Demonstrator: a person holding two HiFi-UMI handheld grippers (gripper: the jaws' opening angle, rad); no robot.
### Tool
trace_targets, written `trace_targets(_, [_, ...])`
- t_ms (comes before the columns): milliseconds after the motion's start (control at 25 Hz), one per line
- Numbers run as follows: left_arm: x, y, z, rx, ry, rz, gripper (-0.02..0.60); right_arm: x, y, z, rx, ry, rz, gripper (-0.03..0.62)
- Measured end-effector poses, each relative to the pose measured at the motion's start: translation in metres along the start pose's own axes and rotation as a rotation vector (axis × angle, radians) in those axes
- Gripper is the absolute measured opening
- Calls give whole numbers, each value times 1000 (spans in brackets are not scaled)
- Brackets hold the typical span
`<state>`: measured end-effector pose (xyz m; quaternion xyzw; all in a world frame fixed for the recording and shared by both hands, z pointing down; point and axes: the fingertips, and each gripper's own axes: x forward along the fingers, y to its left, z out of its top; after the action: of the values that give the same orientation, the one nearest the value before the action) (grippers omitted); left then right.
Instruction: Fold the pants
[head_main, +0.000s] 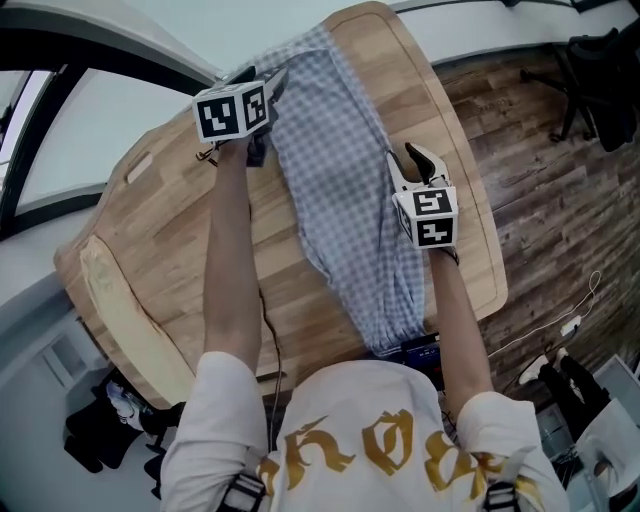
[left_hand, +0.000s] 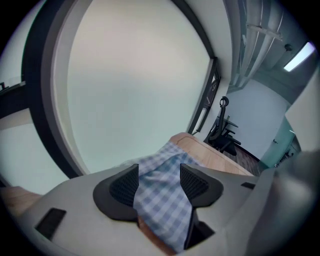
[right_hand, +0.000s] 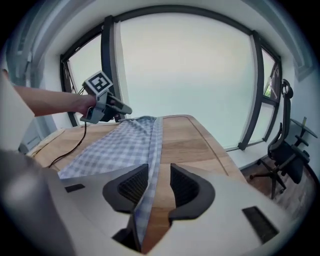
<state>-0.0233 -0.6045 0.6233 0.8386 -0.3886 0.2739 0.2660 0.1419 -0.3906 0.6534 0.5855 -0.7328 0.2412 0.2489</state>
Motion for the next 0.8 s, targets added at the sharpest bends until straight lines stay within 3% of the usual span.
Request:
trace_targets(120, [-31, 20, -26, -64, -3, 27, 249, -17, -8, -2, 21, -8, -22, 144])
trace_targets(280, [-72, 2, -55, -80, -12, 2, 249, -52, -3, 1, 73, -44, -34, 144])
trace_targets(480, [-135, -57, -101, -89, -13, -96, 249, -121, 21, -9, 82, -91, -77, 118])
trace_targets(720, [-198, -139, -162, -87, 2, -203, 249, -207, 61, -69, 94, -50, -132, 109])
trace_targets(800, [-221, -161, -173, -52, -4, -221, 249, -231, 73, -82, 126, -56, -149, 106])
